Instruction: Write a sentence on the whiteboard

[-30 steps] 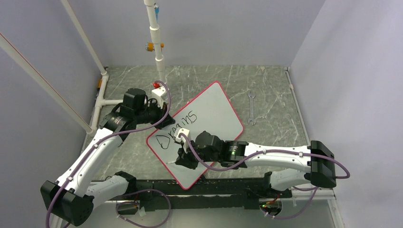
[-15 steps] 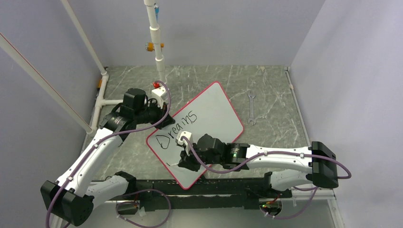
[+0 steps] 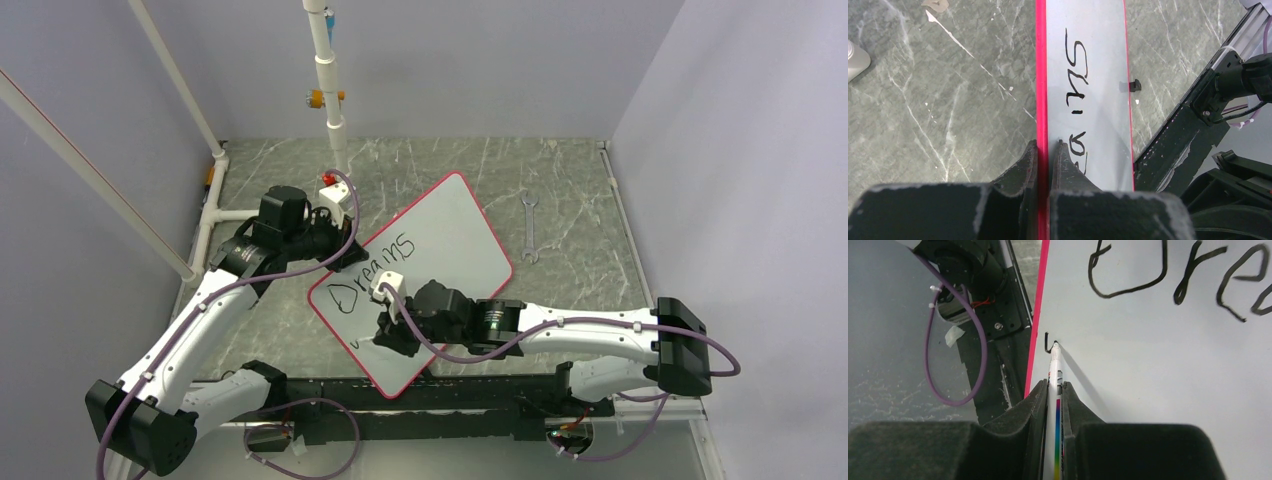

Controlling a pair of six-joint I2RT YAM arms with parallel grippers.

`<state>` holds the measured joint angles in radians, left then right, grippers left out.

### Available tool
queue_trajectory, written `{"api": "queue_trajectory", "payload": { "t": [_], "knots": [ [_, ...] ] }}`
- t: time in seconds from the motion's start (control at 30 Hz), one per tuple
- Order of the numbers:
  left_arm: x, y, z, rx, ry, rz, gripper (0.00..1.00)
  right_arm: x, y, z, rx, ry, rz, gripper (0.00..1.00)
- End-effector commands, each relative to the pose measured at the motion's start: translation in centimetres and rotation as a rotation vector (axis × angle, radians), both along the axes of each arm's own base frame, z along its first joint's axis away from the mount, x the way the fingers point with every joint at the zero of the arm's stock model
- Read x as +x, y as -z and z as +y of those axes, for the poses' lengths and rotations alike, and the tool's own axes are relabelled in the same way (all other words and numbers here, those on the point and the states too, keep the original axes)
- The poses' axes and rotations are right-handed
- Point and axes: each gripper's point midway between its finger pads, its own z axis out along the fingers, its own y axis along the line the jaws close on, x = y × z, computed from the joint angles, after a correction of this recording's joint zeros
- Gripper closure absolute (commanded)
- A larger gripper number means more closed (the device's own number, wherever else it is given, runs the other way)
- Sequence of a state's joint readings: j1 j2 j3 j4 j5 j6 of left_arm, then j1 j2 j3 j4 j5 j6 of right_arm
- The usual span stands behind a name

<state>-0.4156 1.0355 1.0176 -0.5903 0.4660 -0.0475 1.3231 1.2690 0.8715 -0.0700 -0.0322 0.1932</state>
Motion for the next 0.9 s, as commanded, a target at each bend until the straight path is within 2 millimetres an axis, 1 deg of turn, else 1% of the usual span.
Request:
{"api": "queue_trajectory", "payload": {
  "t": [0.0,0.13,0.2,0.33,0.67,0.87],
  "knots": [
    [1.5,0.2,1.9,0.094,-0.066,-0.098,1.0,2.2,-2.4,0.8,0.037,0.081,-0.074,1.0],
    [1.5,0.2,1.9,0.095,-0.064,-0.098,1.0,2.6,-2.9,1.0,0.043,0.095,-0.089,1.0],
    [1.5,0.2,1.9,0.095,-0.064,-0.098,1.0,2.7,-2.9,1.0,0.037,0.099,-0.09,1.0],
    [1.5,0.2,1.9,0.095,-0.066,-0.099,1.0,2.5,-2.0,0.7,0.019,0.096,-0.076,1.0],
    [1.5,0.1,2.0,0.095,-0.067,-0.101,1.0,1.2,0.2,-1.1,-0.003,0.092,-0.008,1.0],
    [1.5,0.1,1.9,0.094,-0.066,-0.103,1.0,0.9,0.7,-1.6,-0.002,0.1,0.009,1.0]
  ]
}}
